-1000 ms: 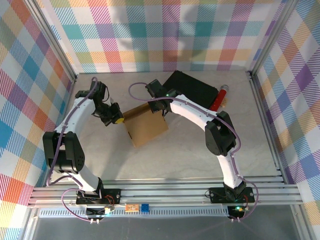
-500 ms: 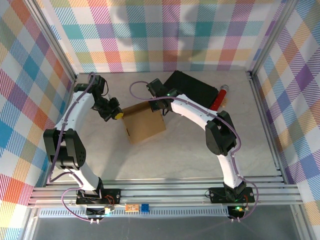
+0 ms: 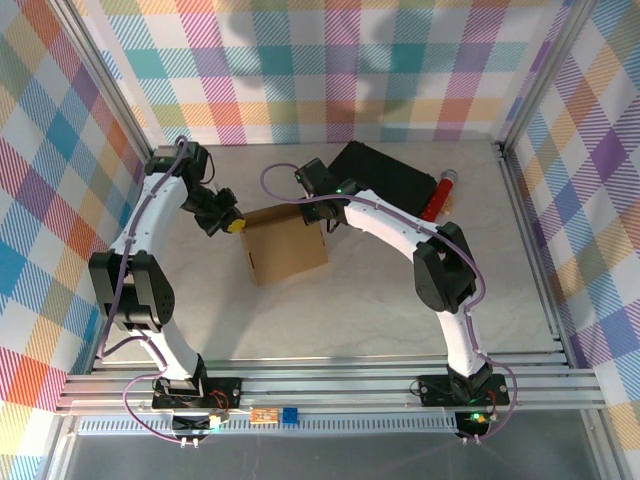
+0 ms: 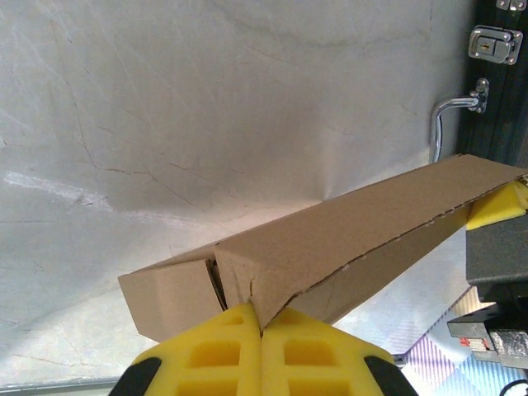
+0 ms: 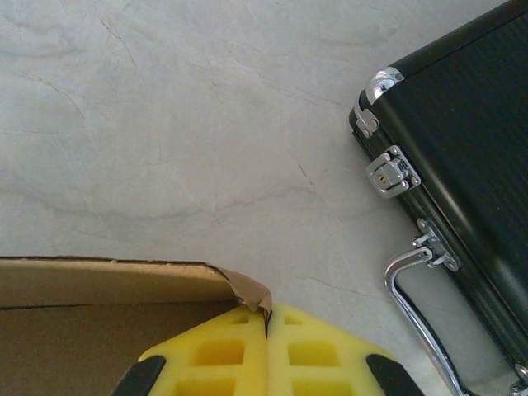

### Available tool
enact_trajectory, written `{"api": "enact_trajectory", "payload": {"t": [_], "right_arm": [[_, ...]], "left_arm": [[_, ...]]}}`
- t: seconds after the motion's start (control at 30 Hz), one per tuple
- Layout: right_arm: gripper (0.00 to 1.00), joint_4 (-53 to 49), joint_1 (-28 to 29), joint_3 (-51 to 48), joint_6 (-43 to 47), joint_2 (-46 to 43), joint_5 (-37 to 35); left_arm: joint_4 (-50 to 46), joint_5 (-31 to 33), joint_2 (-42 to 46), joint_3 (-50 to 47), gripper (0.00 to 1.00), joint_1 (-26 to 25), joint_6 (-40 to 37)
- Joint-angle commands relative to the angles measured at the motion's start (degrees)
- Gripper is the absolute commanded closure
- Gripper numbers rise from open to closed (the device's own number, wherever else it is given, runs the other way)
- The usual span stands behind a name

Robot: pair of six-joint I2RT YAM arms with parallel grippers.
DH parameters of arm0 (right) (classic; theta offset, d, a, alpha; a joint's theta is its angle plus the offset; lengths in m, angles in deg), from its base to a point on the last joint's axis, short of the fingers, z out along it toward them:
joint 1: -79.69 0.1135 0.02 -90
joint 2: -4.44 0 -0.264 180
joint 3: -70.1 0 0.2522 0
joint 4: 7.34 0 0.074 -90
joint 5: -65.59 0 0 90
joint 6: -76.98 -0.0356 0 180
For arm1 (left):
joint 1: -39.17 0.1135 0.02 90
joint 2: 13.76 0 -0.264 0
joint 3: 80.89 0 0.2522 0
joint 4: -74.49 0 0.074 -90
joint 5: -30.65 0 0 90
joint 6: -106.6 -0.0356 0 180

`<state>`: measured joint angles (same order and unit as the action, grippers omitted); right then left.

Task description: Fold the paper box

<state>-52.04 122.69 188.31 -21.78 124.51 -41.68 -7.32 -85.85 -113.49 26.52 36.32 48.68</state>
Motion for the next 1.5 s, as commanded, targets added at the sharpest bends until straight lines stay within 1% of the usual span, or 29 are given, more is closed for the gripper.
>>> {"api": "enact_trajectory", "payload": {"t": [0.0, 0.13, 0.23, 0.37, 0.47, 0.6, 0.8, 0.97, 1.47], "right_arm": [[1.0, -2.2, 0.9, -1.4, 0.5, -0.2, 3.7], [1.0, -1.8, 0.9, -1.9, 0.5, -0.4, 4.6], [1.0, -1.4, 0.9, -2.6, 0.4, -0.9, 4.6], [1.0, -2.5, 0.8, -1.7, 0.3, -0.4, 4.5], [1.0, -2.7, 0.6, -1.4, -0.4, -0.1, 4.9], [1.0, -3.0, 0.3, -1.1, -1.3, 0.2, 5.3], [1.0, -3.8, 0.2, -0.6, -2.0, 0.5, 5.1], [1.0, -4.1, 0.3, -0.6, -2.0, 0.5, 4.9], [1.0, -4.5, 0.0, -0.9, -2.7, -0.8, 4.9]], "left_arm": [[0.3, -4.1, 0.0, 2.0, 1.0, 0.1, -0.6], [1.3, -4.6, 0.2, 1.9, 1.0, 0.5, 0.6], [3.8, -6.6, 0.5, 0.9, 1.0, 0.7, 1.7], [4.3, -8.1, 0.7, -0.3, 1.0, 0.6, -0.2], [6.7, -8.8, 2.1, -3.3, 1.0, 0.2, -2.3], [14.2, -9.6, 4.9, -10.7, 1.0, -0.6, -2.8], [20.3, -7.4, 7.6, -17.8, 1.0, -1.8, -3.8], [22.6, -5.3, 8.9, -20.8, 1.0, -3.1, -4.3], [24.3, 3.5, 12.9, -23.4, 1.0, -7.5, -6.1]]}}
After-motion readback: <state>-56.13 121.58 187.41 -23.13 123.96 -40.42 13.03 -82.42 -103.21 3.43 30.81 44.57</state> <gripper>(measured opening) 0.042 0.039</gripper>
